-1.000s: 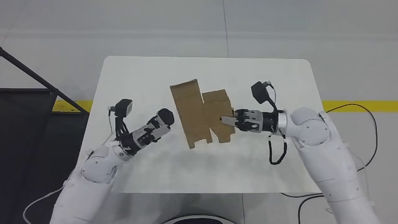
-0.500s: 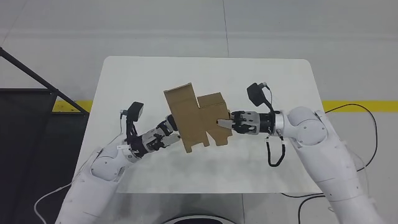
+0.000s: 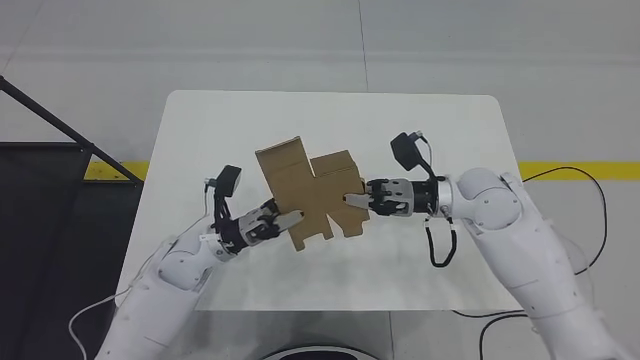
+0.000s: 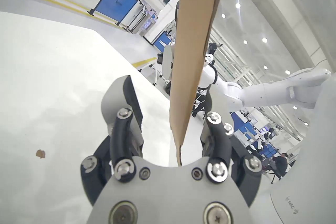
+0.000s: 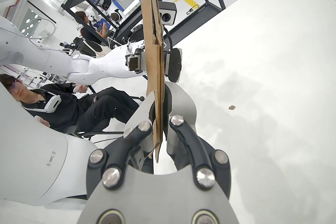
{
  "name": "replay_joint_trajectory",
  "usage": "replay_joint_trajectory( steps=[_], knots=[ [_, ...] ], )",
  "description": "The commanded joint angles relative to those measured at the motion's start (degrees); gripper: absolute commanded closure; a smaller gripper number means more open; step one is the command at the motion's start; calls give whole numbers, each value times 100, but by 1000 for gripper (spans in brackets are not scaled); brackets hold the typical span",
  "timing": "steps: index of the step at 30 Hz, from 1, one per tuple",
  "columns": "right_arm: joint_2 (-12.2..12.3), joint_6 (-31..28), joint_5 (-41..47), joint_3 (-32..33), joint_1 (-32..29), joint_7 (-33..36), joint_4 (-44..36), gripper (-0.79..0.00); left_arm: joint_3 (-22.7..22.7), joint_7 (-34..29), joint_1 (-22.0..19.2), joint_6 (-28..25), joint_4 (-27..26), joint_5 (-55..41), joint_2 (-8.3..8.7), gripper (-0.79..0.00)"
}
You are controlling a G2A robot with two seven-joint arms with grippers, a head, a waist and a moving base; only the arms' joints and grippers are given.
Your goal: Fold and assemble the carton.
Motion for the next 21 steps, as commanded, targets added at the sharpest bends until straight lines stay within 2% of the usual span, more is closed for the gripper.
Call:
replay_joint_trajectory(
  steps=[1, 4, 7, 8, 13, 14, 15, 16, 21],
  knots=[
    [18, -11, 18, -57, 39, -12, 28, 0, 26, 65, -19, 7, 18, 52, -4, -431],
    [43, -30, 37, -131, 87, -30, 55, 0, 54, 121, -38, -7, 34, 127, -6, -308],
    [68, -42, 62, -194, 123, -42, 78, 0, 72, 171, -48, -11, 47, 179, -4, -108],
    [76, -49, 66, -214, 134, -49, 80, 0, 76, 184, -51, -10, 50, 198, -3, -6],
    [109, -72, 88, -298, 187, -72, 98, 0, 92, 275, -53, 1, 61, 250, 1, 0],
    [114, -76, 81, -309, 201, -76, 96, -65, 90, 310, -47, 14, 65, 255, 1, 0],
    [120, -89, 54, -311, 215, -90, 94, -342, 87, 352, -43, 36, 63, 261, 0, 0],
    [124, -110, 42, -310, 217, -110, 98, -785, 82, 398, -42, 57, 58, 278, -1, 0],
    [142, -248, -119, -173, 128, -489, 76, -785, 47, 701, -34, 97, 45, 412, -17, 0]
  ],
)
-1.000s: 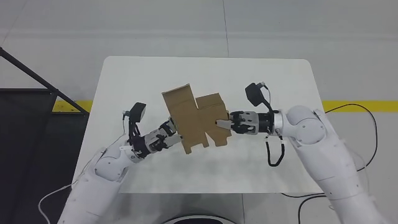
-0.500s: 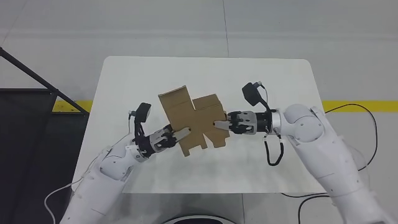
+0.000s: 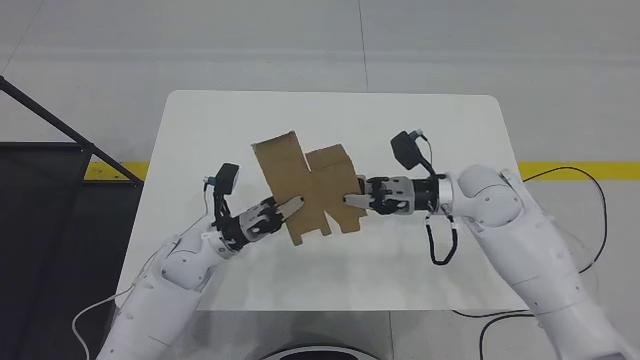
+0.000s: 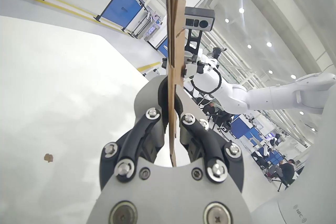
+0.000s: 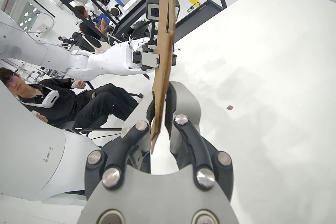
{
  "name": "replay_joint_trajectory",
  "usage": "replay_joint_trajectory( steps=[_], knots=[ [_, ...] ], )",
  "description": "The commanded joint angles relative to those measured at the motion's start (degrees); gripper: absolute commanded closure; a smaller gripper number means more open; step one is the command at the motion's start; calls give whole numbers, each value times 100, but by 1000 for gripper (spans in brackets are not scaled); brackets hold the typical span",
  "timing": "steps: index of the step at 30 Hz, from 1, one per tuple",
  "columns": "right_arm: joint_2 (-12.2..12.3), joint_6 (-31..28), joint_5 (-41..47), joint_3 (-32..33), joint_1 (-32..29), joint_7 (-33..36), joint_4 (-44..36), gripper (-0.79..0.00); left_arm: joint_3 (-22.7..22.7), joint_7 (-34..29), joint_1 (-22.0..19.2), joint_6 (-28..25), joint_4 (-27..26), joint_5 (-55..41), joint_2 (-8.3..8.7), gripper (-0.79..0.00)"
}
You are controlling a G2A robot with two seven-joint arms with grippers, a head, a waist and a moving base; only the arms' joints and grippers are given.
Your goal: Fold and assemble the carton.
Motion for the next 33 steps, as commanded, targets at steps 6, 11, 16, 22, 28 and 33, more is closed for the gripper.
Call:
replay_joint_trajectory(
  steps=[6, 11, 16, 22, 28, 33],
  knots=[
    [41, 176, -292, 358, -363, -905, -143, -785, -68, 416, 61, 27, -41, 178, -18, 0],
    [71, 254, -439, 585, -783, -1506, -320, -785, -118, 595, 107, 78, -81, 246, -25, 0],
    [71, 254, -439, 585, -783, -1506, -320, -785, -118, 595, 107, 78, -81, 246, -25, 0],
    [66, 322, -502, 566, -845, -1571, -406, -785, 17, 630, 141, 275, -233, 282, -50, 0],
    [73, 378, -669, 662, -1127, -1888, -536, -785, 246, 748, 21, 330, -168, 403, -107, 0],
    [124, 485, -756, 847, -1382, -1902, -591, -785, 376, 815, -80, 351, -70, 466, -145, 0]
  ],
)
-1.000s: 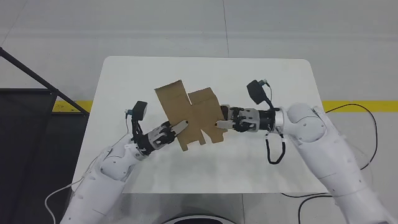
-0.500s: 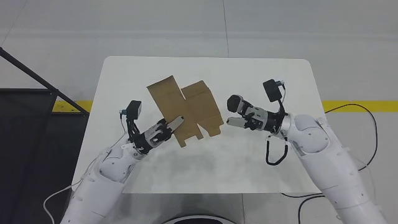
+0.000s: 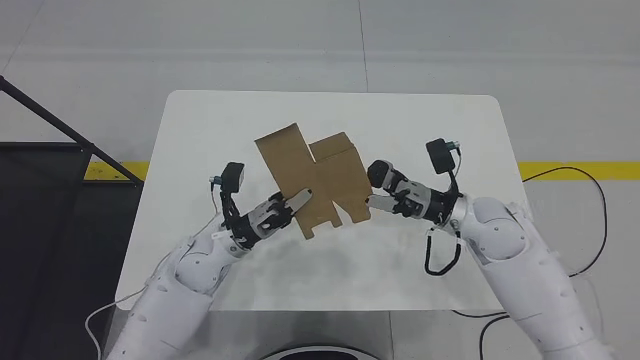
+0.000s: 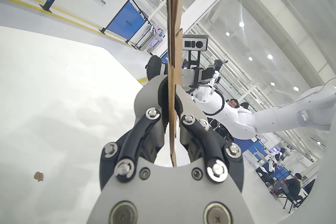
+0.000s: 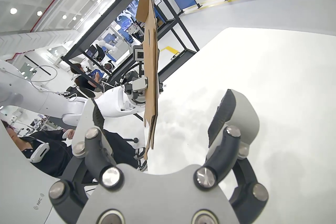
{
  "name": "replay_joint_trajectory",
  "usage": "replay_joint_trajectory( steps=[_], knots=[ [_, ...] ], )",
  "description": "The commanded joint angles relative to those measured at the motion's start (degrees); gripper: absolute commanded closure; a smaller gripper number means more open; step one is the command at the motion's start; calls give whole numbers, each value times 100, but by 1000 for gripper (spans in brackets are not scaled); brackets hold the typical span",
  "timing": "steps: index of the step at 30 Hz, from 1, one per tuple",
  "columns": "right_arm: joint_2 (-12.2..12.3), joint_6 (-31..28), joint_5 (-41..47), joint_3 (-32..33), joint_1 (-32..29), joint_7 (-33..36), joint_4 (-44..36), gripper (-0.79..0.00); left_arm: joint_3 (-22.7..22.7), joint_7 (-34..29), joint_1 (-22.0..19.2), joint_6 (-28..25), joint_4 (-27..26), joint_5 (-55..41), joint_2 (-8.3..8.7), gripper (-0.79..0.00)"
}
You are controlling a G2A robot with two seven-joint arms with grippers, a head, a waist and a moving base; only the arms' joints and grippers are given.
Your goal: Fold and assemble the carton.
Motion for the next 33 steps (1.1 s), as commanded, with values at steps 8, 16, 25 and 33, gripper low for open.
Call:
replay_joint_trajectory(
  steps=[8, 16, 25, 33],
  knots=[
    [12, 61, -43, 42, -37, 18, -8, -785, 35, -31, -21, -2, 17, 42, -5, 0],
    [18, 183, -181, 116, -193, -131, -254, -785, -24, 116, 144, 284, -254, 180, -6, 0],
    [23, 202, -177, 138, -212, -134, -282, -785, -41, 116, 170, 301, -287, 195, -2, 0],
    [17, 304, -252, 147, -314, -228, -522, -785, -3, 126, 219, 455, -383, 369, -12, 0]
  ],
)
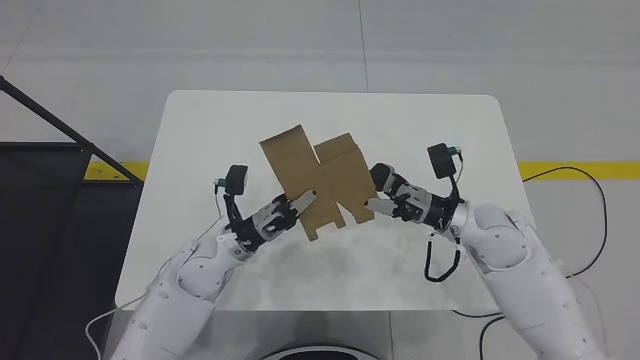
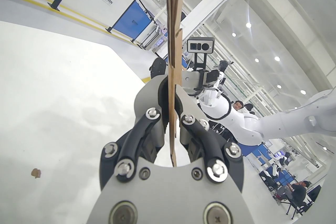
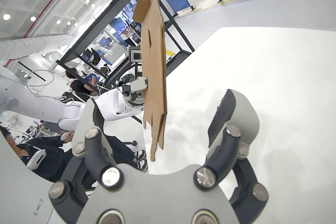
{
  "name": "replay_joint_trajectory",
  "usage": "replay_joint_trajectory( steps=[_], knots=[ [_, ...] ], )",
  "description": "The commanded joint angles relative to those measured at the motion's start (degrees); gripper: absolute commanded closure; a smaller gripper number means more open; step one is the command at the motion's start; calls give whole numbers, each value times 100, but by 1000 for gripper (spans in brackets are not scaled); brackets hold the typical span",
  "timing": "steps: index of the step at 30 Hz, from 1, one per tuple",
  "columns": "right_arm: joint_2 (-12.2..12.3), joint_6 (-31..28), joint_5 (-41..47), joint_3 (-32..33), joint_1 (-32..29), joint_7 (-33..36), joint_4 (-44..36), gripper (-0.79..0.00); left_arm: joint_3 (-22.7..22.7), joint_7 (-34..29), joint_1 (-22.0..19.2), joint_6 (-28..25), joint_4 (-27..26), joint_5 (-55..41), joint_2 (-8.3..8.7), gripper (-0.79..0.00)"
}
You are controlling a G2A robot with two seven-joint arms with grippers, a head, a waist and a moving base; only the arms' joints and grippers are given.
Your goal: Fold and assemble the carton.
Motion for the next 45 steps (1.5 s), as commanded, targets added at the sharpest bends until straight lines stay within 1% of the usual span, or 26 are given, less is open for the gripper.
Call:
replay_joint_trajectory(
  steps=[1, 6, 10, 18, 19, 20, 23, 26, 27, 28, 32, 36, 42, 43, 44, 45],
  knots=[
    [3, 28, -36, 29, -51, -29, -100, -785, 21, 3, 4, 6, -21, 103, -4, 0],
    [13, 190, -156, 20, -96, 168, -113, -785, 71, 95, 2, -11, 0, 171, -23, 0],
    [1, 232, -31, -94, -28, 438, -36, -785, 103, 195, -16, -7, 49, 177, -41, 0],
    [-24, 146, 37, -76, 4, 275, 131, -785, 194, 176, -67, -100, 139, 160, -64, 0],
    [-28, 139, 52, -89, 9, 282, 139, -748, 197, 171, -73, -111, 147, 145, -65, 0],
    [-32, 130, 66, -106, 19, 299, 147, -613, 201, 159, -78, -122, 154, 137, -66, 0],
    [-47, 127, 85, -152, 57, 326, 171, -382, 213, 138, -87, -143, 167, 114, -69, 0],
    [-58, 121, 83, -172, 83, 321, 202, -314, 227, 126, -92, -152, 168, 98, -73, 0],
    [-61, 119, 83, -174, 88, 316, 212, -283, 231, 124, -94, -149, 167, 97, -74, 0],
    [-64, 110, 88, -175, 88, 306, 223, -234, 234, 124, -96, -145, 167, 97, -76, 0],
    [-70, 66, 86, -166, 76, 277, 264, -102, 251, 141, -113, -152, 166, 104, -85, 0],
    [-71, 45, 79, -147, 55, 275, 268, 0, 283, 159, -122, -152, 173, 134, -96, 0],
    [-73, -12, 98, -120, 31, 267, 253, 0, 294, 200, -151, -143, 199, 127, -109, 0],
    [-73, -18, 99, -117, 30, 271, 246, 0, 303, 211, -144, -149, 195, 49, -113, -145],
    [-74, -28, 100, -112, 29, 271, 235, 0, 290, 190, -151, -139, 196, 18, -110, -496],
    [-73, -36, 99, -107, 27, 276, 231, 0, 257, 158, -159, -104, 201, 31, -104, -785]
  ],
)
